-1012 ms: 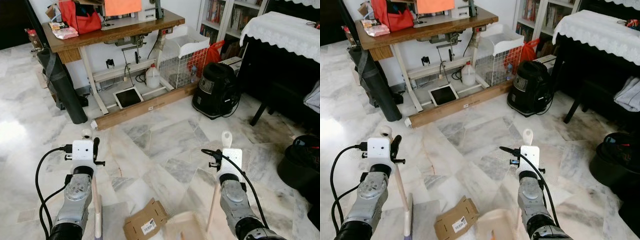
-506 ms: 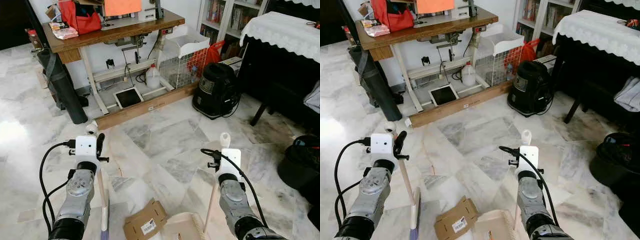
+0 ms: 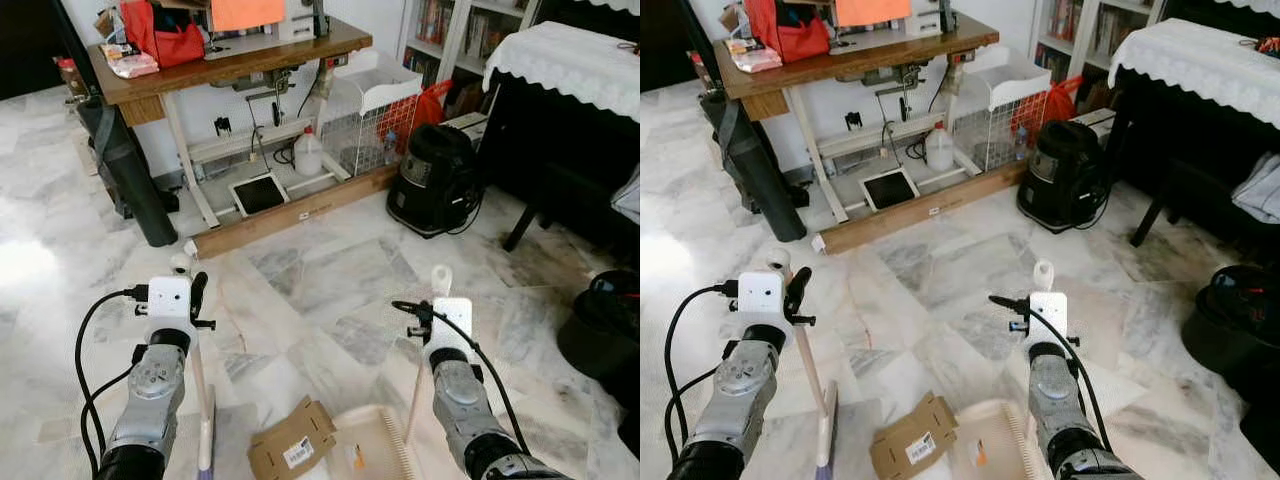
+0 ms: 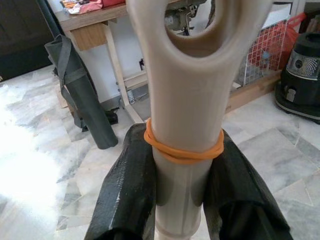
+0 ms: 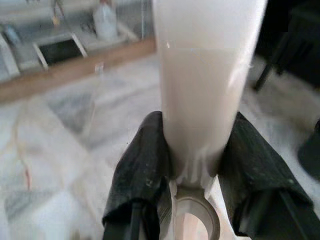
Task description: Sweep floor
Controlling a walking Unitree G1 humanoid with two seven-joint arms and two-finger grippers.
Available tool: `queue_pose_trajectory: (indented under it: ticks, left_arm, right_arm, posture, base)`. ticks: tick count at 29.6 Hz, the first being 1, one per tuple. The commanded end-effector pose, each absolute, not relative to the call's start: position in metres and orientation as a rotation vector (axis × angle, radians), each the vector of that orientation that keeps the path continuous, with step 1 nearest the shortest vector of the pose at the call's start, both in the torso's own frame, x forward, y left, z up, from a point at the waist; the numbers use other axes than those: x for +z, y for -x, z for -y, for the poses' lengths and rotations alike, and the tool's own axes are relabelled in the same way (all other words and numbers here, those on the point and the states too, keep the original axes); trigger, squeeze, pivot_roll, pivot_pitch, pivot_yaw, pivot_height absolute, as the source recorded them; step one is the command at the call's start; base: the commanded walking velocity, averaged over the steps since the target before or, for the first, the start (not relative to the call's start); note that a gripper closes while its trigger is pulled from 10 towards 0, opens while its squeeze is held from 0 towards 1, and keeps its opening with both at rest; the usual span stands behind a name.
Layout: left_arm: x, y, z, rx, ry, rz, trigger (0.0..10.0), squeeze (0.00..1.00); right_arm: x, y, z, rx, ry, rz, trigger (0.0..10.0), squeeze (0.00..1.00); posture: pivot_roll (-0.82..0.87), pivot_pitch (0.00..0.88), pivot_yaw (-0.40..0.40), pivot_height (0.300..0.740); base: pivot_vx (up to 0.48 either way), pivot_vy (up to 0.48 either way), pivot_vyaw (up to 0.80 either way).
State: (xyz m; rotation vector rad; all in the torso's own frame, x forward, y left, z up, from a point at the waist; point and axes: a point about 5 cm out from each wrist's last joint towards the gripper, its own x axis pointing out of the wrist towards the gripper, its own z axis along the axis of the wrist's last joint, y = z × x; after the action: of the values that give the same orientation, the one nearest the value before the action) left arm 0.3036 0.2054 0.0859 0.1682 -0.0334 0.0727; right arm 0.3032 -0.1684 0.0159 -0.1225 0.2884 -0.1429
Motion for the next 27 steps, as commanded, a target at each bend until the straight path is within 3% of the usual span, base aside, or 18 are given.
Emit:
queue_pose_trajectory:
  ticks: [1,12,16,24,27]
  left_arm:
    - [0.099,-0.307,-0.207,0.059,-0.185,0.077,10.0,0.0]
    - [0.1,-0.311,-0.206,0.01,-0.2,0.042,10.0,0.0]
    - [0.101,-0.316,-0.204,-0.002,-0.198,0.036,10.0,0.0]
    - [0.101,-0.319,-0.198,-0.018,-0.185,0.033,10.0,0.0]
    - [0.101,-0.319,-0.196,-0.021,-0.182,0.036,10.0,0.0]
  right_arm:
    - [0.007,-0.299,0.168,-0.146,0.139,-0.368,10.0,0.0]
    - [-0.006,-0.293,0.169,-0.158,0.132,-0.53,10.0,0.0]
    - [-0.012,-0.292,0.163,-0.085,0.1,-0.641,10.0,0.0]
    - [-0.01,-0.296,0.163,-0.047,0.091,-0.694,10.0,0.0]
    - [0.0,-0.304,0.167,-0.077,0.103,-0.616,10.0,0.0]
  posture:
    - [0.06,0.053,0.037,0.74]
    - [0.07,0.012,0.038,0.74]
    - [0.06,0.0,0.038,0.74]
    - [0.05,0.0,0.029,0.74]
    - [0.05,0.0,0.028,0.74]
  base:
    - [0.0,0.0,0.0]
    - [0.0,0.0,0.0]
    - [0.0,0.0,0.0]
    - [0.0,0.0,0.0]
    - [0.0,0.0,0.0]
